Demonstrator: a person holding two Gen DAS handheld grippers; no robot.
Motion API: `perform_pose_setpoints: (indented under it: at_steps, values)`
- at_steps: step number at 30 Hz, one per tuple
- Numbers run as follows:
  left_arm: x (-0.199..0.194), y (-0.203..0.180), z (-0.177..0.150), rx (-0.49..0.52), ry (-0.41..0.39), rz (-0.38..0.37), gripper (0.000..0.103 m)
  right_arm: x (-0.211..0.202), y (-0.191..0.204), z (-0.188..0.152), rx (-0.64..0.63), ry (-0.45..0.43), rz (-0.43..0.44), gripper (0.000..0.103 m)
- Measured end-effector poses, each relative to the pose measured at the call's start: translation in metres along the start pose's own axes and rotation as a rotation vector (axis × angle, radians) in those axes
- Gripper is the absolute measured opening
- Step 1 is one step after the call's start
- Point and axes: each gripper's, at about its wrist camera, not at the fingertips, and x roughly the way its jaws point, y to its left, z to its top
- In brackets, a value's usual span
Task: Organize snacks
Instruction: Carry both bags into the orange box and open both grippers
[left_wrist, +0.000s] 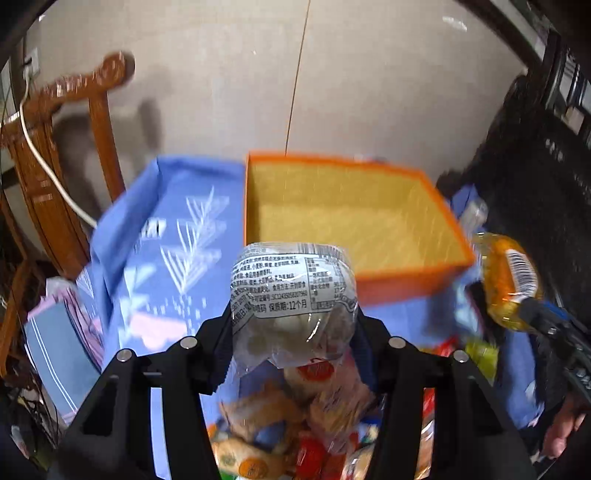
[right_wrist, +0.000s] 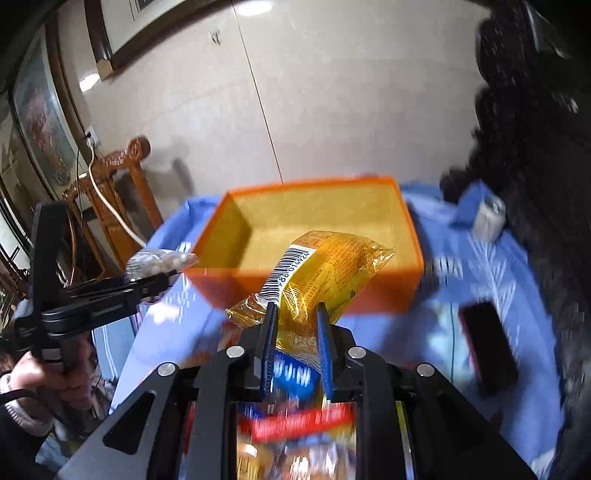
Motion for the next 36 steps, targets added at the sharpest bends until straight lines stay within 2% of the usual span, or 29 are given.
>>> perform_pose_setpoints:
  at_steps: [7,11,13,14,15,16,17,19,27,36]
  values:
    - [0.005,-0.013,0.067,0.026,-0.077,0.068,0.053,0.040,-0.008,0.057,-0.004,-0.045,-0.010,0.020]
    - [0.028,-0.013,0.092,0.042,-0.061,0.108,0.054,0.067,-0.016,0.074,0.007,-0.028,-0.013,0.021]
    - [0.039,-0.012,0.100,0.045,-0.048,0.122,0.057,0.081,-0.019,0.079,0.000,-0.020,-0.020,0.026]
    - [0.047,-0.012,0.104,0.050,-0.035,0.137,0.060,0.087,-0.020,0.081,-0.005,-0.014,-0.027,0.037]
    - [0.053,-0.013,0.105,0.055,-0.025,0.156,0.076,0.093,-0.022,0.084,-0.002,-0.001,-0.051,0.072]
    - [0.057,-0.012,0.106,0.057,-0.023,0.184,0.092,0.095,-0.024,0.086,0.010,-0.003,-0.077,0.088]
    - [0.057,-0.013,0.107,0.056,-0.035,0.216,0.095,0.095,-0.024,0.087,0.020,-0.016,-0.077,0.088]
    - [0.052,-0.014,0.108,0.060,-0.064,0.228,0.096,0.092,-0.026,0.086,0.025,-0.020,-0.072,0.088]
    - [0.042,-0.013,0.100,0.049,-0.051,0.211,0.096,0.076,-0.022,0.072,0.035,-0.025,-0.079,0.088]
    - [0.004,-0.019,0.082,0.049,-0.079,0.202,0.096,0.038,-0.007,0.059,0.028,-0.062,-0.071,0.088]
